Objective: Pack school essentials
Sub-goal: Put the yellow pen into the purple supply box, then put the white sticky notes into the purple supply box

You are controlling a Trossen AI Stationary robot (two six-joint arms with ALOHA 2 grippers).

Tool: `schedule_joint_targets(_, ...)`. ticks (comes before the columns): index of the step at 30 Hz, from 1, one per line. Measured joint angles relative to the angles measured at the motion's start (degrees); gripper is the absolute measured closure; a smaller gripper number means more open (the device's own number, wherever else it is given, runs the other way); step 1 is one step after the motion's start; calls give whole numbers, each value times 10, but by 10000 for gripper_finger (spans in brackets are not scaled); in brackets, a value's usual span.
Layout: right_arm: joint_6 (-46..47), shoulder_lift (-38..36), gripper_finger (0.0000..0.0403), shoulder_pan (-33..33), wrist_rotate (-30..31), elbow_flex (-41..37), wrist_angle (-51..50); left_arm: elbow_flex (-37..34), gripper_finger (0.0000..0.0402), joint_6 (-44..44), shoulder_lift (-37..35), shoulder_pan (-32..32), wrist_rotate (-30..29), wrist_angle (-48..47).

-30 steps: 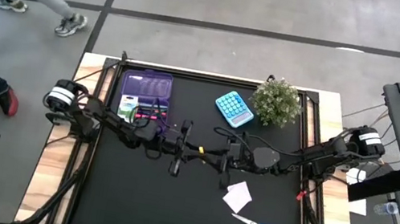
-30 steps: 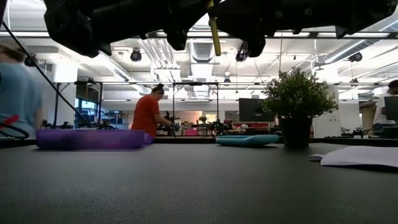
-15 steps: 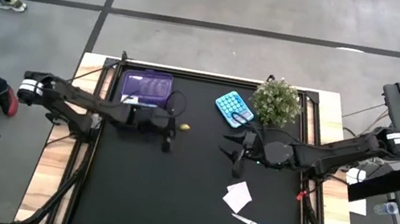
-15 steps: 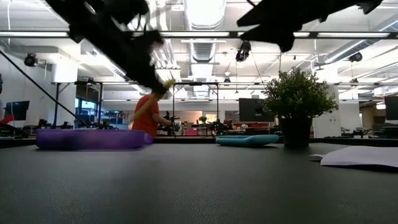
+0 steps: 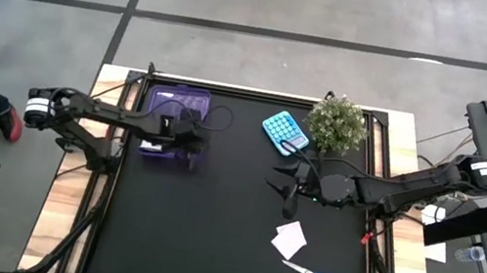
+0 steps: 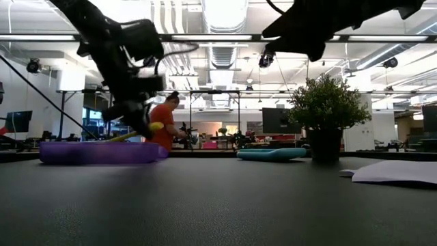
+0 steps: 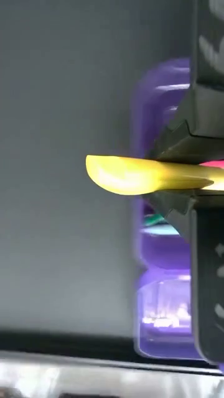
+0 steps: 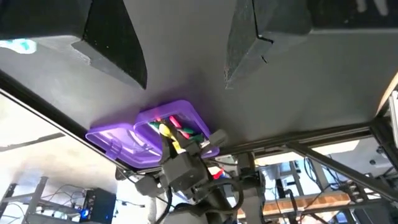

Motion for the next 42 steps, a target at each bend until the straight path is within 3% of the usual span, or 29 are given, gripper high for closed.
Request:
schedule_joint_targets(11, -8, 1, 197, 0, 0, 0, 12, -31, 378, 3, 8, 19, -10, -6)
schedule_joint_targets(31, -9, 2, 197, 0, 0, 0, 11, -39, 284, -26, 3, 18, -40, -6)
schedule_joint_targets(42, -14, 2, 197, 0, 0, 0, 10, -2, 255, -27, -54, 8, -43, -22)
